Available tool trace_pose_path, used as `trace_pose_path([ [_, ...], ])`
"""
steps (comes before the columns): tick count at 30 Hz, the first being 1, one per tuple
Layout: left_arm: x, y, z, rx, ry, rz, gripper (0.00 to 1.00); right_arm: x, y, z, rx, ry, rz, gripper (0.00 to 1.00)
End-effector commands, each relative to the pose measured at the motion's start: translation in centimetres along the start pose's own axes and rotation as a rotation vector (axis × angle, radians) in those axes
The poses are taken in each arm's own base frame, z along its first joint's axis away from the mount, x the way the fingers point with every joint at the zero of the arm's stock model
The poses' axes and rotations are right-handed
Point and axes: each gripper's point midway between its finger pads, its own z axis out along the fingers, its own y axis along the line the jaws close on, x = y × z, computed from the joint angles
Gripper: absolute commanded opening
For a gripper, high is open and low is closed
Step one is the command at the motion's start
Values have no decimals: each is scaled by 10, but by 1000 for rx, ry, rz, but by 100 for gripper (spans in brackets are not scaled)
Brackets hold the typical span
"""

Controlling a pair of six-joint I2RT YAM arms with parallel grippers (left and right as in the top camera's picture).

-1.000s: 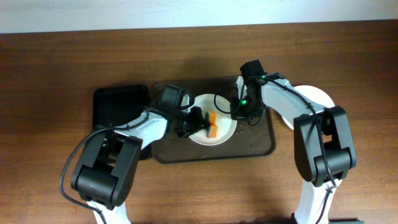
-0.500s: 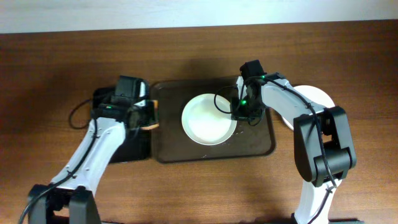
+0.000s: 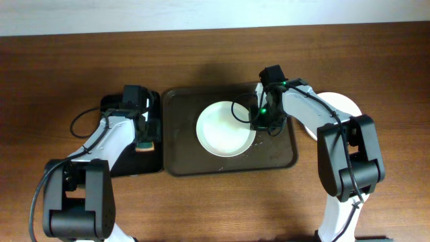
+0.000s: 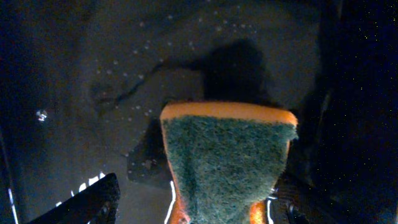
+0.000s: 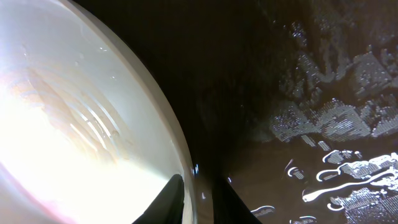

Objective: Clean dirty plates on tray and stack at the side
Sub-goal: 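Place the sponge back on the black tray with left gripper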

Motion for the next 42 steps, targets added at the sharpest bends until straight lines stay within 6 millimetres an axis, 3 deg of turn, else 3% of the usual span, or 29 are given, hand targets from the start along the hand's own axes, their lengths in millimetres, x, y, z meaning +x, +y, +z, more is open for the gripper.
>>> trace_pose_path([
  [1,-4,-7,9,43,-19,2,67,1,-1,4,18,9,1,18],
  [2,-1,-14,17,79,0,4,49,2,-1,4,19,12,2,17],
  [3,-2,-14,17,78,-4,4,0,2,-2,4,19,13,2,17],
  [7,-21,-12,-2,81,-48,-1,0,2,-2,4,20,16,3,17],
  [8,-19,-11,-12,80,-29,0,73,3,-2,4,21,18,3,17],
  [9,-2,-9,-15,75,38,9,88,3,-2,4,21,18,3,17],
  [10,9,-8,-13,72,76,14,88,3,-2,4,21,18,3,17],
  [13,20,-17,-15,123,122,16,71,3,-2,4,21,19,4,17],
  [16,27,-17,-10,122,132,17,67,3,-2,4,21,20,4,16],
  [17,29,-17,-8,122,130,17,61,3,-2,4,21,20,4,16],
  [19,26,-18,-7,122,115,16,31,4,-2,4,22,20,4,15],
  [20,26,-17,-7,118,114,16,0,4,-2,4,22,22,5,15],
  [23,23,-7,-10,65,102,17,0,4,-2,4,22,22,5,15],
  [24,16,-7,-18,73,79,14,18,4,-2,4,22,22,5,15],
  [25,8,-10,-30,99,50,10,87,4,-2,4,22,22,5,18],
  [26,2,-12,-41,119,22,7,94,4,-2,4,22,22,5,20],
  [30,-17,-7,-83,129,-110,-7,100,4,-2,4,22,22,5,20],
  [31,-19,-6,-90,131,-130,-9,99,5,-1,4,22,23,3,15],
  [32,-19,-5,-92,131,-135,-9,99,5,2,5,21,25,-5,6],
  [36,-13,-5,-89,129,-114,-7,99,5,12,5,20,15,-35,4],
  [38,-13,-5,-89,129,-114,-7,99,-2,12,-9,44,-24,-44,4],
  [42,-13,-5,-89,128,-114,-7,99,-27,8,-70,179,-192,-76,4],
])
